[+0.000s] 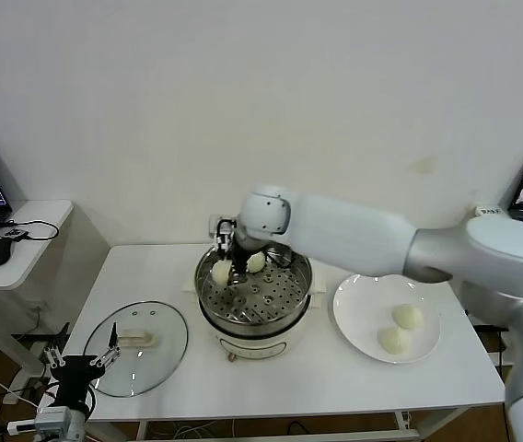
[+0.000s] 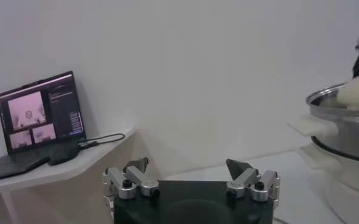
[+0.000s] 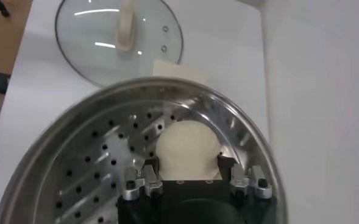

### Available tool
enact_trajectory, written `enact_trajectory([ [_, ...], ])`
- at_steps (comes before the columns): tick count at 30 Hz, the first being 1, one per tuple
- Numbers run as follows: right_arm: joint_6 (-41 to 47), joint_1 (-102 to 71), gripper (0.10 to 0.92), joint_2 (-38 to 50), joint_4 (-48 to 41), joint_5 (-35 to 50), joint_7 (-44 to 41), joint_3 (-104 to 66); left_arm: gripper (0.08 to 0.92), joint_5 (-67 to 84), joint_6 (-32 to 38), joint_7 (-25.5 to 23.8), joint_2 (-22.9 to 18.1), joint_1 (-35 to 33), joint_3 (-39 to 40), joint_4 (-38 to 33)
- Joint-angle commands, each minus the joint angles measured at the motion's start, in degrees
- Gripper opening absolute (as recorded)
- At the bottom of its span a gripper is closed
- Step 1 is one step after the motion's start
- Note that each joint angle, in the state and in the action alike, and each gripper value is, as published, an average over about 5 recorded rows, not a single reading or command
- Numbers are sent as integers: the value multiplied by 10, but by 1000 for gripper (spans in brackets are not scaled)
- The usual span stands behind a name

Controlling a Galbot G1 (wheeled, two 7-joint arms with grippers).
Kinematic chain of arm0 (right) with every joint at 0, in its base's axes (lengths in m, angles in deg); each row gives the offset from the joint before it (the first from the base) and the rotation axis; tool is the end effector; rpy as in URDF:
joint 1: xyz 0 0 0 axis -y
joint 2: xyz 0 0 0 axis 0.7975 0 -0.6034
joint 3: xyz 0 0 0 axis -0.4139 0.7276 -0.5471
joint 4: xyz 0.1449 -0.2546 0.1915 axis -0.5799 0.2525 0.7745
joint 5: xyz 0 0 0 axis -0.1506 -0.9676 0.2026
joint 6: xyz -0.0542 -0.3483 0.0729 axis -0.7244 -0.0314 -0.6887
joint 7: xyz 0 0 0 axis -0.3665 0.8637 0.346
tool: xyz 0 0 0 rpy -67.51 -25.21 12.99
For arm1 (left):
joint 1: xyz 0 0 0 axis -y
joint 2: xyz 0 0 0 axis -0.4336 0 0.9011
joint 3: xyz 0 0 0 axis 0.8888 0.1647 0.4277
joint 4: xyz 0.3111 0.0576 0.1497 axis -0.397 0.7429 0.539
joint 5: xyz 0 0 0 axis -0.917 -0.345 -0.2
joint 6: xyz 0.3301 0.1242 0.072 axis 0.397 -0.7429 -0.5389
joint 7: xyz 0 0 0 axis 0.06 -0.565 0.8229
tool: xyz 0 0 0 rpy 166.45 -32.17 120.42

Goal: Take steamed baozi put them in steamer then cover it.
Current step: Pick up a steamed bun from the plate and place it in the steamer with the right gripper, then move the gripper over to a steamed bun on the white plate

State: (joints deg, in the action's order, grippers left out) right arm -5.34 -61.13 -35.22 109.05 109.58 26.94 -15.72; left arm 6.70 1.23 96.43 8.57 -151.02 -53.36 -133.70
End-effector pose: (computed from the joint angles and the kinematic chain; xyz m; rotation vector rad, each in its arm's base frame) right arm 0.5314 0.2286 -0.1115 1.3877 -1.6010 1.3660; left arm 0.1653 0.1226 -0.3093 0.2609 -3.0097 -0.4089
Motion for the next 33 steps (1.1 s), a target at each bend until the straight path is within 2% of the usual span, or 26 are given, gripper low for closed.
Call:
enact_trajectory([
  [1,16,-30,602,-49,-50,-22,19,5,823,2,2,0,1,2,-1,5],
  [9,16,-31,611,-30,-39,-29,13,-4,823,2,3,0,1,3,0,8],
  [16,-11,52,769,48,32,-25,-76,-7,823,2,3,0,4,3,-2,10],
  [18,-31,88,804,83,53,-28,-104,-2,823,3,2,-1,5,4,-3,10],
  [24,-112,164,822,224,140,-52,-194,27,823,4,-1,-2,7,5,-2,9],
  [33,-209,131,823,446,240,-170,-262,13,823,1,-1,-2,8,4,5,7],
])
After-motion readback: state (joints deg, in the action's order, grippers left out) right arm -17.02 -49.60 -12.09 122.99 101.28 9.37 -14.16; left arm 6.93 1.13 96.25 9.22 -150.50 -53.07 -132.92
